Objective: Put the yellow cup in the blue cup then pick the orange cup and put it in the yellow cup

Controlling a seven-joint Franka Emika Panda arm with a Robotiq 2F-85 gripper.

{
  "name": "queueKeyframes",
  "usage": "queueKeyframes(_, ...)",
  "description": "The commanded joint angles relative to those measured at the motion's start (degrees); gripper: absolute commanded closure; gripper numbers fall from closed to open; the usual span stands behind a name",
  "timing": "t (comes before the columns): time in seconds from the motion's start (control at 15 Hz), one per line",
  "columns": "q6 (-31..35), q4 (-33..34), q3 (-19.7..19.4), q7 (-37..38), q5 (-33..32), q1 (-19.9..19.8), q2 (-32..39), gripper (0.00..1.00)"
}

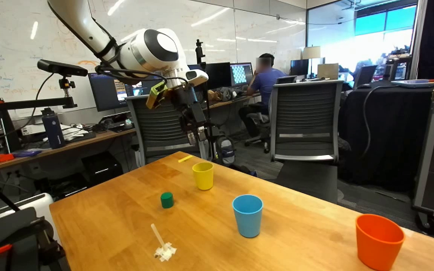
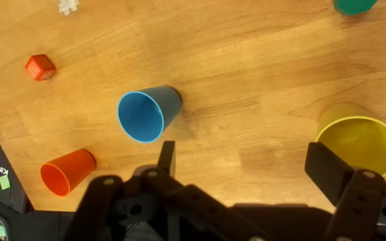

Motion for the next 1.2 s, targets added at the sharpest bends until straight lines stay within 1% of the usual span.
queueKeyframes(0.0, -0.12, -0.63, -0.13, -0.09, 0.14, 0.12, -0.65, 0.0)
queueKeyframes(0.13, 0.62, -1.33, -0.25, 0.01, 0.3, -0.42, -0.6, 0.0)
queueKeyframes(0.27, 1.07, 0.19, -0.24, -0.05, 0.57, -0.56, 1.43, 0.0)
queueKeyframes(0.6, -0.36, 8.79, -0.46, -1.27, 0.79, 0.37, 8.44, 0.0)
queueKeyframes(0.93, -3.03, 18.26, -0.44, -2.1, 0.42, 3.79, 15.61, 0.0)
queueKeyframes(1.13, -4.66, 22.39, -0.54, -2.93, 0.46, 5.8, 19.64, 0.0)
